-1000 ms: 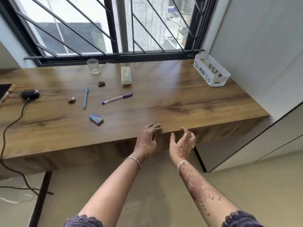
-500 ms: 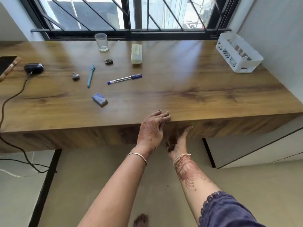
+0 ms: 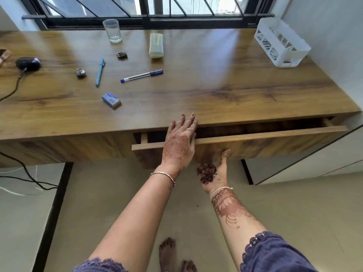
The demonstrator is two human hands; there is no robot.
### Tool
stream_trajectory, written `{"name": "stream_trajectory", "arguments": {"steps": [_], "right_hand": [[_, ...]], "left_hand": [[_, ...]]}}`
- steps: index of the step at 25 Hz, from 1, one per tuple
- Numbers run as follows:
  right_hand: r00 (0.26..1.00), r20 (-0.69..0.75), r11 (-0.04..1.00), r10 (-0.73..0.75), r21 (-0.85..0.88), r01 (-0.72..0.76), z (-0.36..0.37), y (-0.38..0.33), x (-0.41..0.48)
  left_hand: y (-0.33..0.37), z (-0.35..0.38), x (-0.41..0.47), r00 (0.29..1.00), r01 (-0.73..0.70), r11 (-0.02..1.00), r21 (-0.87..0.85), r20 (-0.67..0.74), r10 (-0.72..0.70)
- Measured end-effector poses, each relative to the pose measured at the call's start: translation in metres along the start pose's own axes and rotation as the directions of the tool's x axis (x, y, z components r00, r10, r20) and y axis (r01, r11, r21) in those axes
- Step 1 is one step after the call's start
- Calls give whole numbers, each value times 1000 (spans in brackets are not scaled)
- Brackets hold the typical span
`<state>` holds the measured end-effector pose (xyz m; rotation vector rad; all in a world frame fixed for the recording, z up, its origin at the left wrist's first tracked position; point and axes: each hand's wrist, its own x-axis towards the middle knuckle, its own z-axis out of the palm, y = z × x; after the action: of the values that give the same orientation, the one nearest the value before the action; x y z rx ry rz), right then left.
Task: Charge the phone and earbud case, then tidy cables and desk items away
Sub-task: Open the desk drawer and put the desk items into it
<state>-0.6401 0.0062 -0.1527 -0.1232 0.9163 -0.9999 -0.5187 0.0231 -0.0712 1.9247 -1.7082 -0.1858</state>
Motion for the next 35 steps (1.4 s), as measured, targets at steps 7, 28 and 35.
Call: {"name": "stream_trajectory", "arguments": {"steps": [7, 28, 35], "right_hand": [[736, -509, 859, -446, -474, 193, -18, -3, -41], [975, 177, -388, -136, -915, 112, 45, -65, -77], [999, 39, -323, 16, -945, 42, 45, -67, -83]], "left_hand": [[21, -1, -39, 987, 74, 992, 99, 135, -87], [40, -20, -55, 751, 531, 847, -20, 475, -459], [50, -23, -50, 776, 564, 809, -164, 441, -451]]}}
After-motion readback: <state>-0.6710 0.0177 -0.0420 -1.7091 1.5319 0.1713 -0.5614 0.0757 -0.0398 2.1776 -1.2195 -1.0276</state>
